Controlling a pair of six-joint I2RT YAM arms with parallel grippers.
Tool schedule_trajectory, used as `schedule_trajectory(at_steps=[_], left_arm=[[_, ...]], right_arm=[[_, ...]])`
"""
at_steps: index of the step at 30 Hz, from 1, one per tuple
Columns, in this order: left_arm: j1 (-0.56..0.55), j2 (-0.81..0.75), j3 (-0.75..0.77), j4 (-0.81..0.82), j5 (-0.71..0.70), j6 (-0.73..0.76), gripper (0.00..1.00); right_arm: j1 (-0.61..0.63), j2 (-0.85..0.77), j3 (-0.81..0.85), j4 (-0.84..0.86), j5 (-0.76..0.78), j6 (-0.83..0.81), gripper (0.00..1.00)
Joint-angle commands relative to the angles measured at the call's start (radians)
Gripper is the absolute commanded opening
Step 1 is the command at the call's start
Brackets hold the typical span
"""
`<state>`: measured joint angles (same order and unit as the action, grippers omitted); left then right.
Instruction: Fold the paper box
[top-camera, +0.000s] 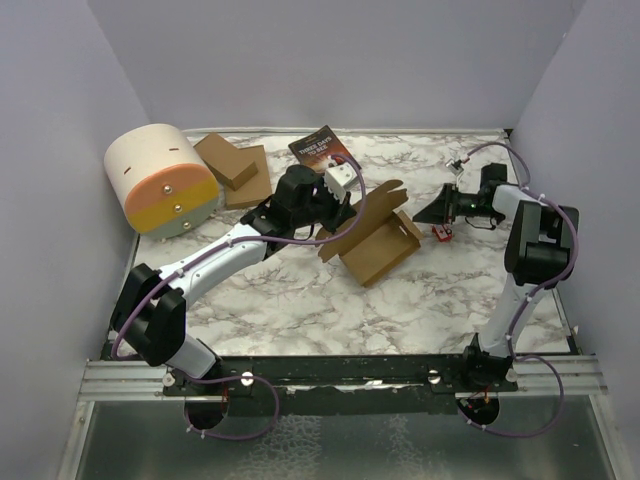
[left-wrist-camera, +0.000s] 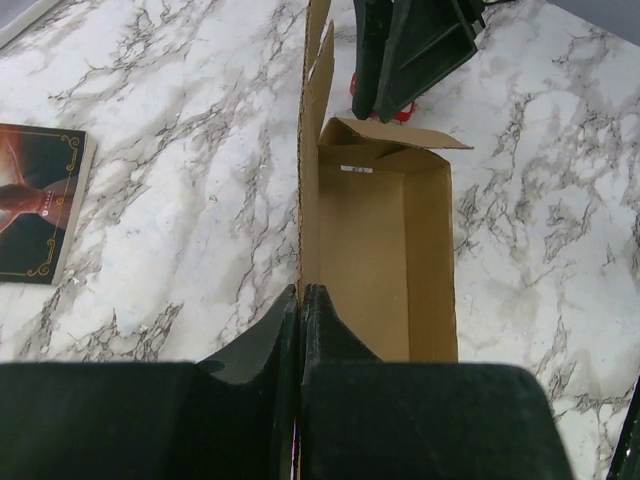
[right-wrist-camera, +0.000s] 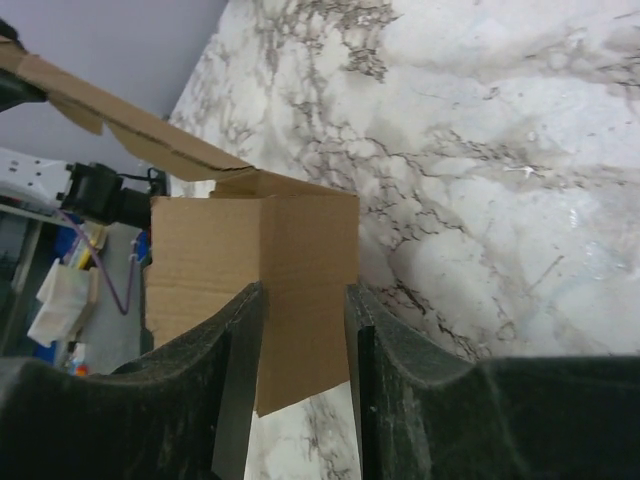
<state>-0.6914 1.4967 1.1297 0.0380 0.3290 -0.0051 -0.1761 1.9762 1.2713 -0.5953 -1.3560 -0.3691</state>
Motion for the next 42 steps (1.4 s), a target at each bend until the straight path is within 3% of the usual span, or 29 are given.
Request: schedule_trajectory(at_steps=[1,13,24,29,34,42], left_arm=[[-0.006,-0.015,0.001,0.041,-0.019,0.008,0.0],[-0.011,-0.008,0.004,0.052,-0.024,-0.002,0.0],[-0.018,-0.005,0.017,0.039,-0.033,-0.017,0.0],[-0.045,-0.004,0.038,0.01,-0.063,0.069,0.0],[-0.062,0.004,0.074,-0.014,-0.084,0.127,0.0],[-0.065,0.026,0.102,-0.027,-0.075,0.1,0.0]], right_arm=[[0.009,0.038,0.045,-0.156,-0.126,-0.114,0.4],[0.026,0.011,0.019,-0.174,-0.078,-0.144,0.49],[0.097,-0.154,-0.086,0.056,0.14,-0.048,0.46],[0.136,-0.206,-0.115,0.124,0.214,-0.039,0.44],[0.154,-0.237,-0.171,0.257,0.301,0.031,0.44],[0.178,-0.252,-0.227,0.358,0.4,0.047,0.44]])
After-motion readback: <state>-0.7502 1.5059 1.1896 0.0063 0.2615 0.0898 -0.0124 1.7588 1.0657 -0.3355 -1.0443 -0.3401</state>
